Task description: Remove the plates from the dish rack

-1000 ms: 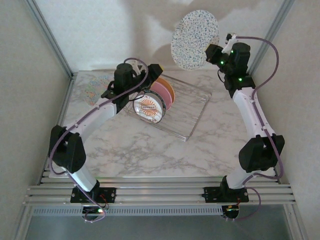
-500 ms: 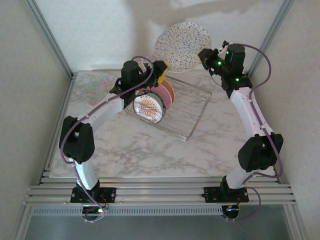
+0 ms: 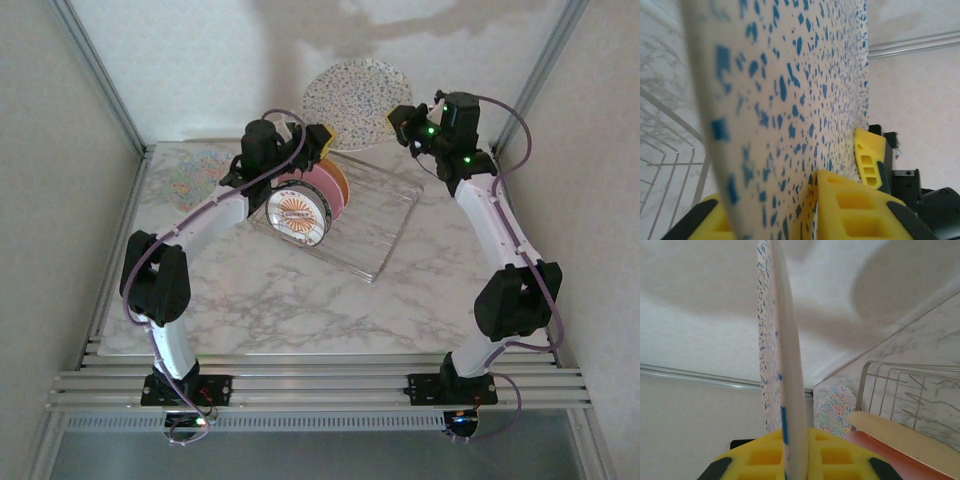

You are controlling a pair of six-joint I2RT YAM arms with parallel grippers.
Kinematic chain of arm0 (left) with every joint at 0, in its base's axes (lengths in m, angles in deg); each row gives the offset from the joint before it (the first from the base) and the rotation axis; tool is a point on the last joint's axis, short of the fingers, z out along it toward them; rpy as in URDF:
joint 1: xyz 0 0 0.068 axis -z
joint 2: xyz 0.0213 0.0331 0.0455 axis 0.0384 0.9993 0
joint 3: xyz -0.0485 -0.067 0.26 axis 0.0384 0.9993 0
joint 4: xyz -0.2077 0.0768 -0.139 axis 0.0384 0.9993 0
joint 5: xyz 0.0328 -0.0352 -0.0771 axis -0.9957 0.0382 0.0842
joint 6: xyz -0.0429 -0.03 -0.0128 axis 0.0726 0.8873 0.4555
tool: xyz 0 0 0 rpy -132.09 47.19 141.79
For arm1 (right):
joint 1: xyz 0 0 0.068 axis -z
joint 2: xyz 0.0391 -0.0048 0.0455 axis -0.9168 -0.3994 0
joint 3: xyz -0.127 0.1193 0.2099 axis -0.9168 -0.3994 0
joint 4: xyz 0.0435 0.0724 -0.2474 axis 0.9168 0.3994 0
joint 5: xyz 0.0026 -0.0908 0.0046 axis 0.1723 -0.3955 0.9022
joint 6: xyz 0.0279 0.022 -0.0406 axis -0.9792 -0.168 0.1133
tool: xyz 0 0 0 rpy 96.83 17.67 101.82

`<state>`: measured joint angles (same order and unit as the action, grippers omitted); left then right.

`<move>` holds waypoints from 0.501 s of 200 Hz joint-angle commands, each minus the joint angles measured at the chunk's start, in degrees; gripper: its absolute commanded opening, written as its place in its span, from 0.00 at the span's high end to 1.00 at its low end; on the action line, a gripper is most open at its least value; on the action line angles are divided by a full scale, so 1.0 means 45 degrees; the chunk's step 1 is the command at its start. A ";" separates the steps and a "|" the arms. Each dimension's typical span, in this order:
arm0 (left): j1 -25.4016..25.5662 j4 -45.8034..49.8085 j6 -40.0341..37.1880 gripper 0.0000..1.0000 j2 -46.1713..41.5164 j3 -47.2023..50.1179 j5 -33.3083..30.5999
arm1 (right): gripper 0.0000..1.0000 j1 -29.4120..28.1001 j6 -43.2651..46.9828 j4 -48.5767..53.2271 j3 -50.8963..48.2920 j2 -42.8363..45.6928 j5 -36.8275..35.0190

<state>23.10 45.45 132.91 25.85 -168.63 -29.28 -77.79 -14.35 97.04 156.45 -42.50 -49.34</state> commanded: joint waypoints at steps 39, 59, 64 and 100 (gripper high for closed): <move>0.0009 -0.0994 0.0406 1.00 -0.0314 0.0352 -0.0002 | 1.00 -0.0353 0.0489 -0.0009 0.0296 0.0325 0.0923; -0.0199 -0.1890 0.0964 1.00 -0.0649 0.0780 0.0031 | 0.86 -0.0360 0.1027 0.0543 0.0483 0.0346 0.0857; -0.0244 -0.2076 0.1063 1.00 -0.0728 0.0882 0.0046 | 0.79 -0.0370 0.1147 0.0646 0.0484 0.0378 0.0806; -0.0757 -0.3497 0.1676 1.00 -0.1358 0.1872 0.0091 | 0.38 -0.0449 0.2165 0.1369 0.0498 0.0671 0.0203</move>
<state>21.83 39.29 140.06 24.03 -162.46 -29.11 -79.06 -9.37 100.63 156.56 -42.26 -48.03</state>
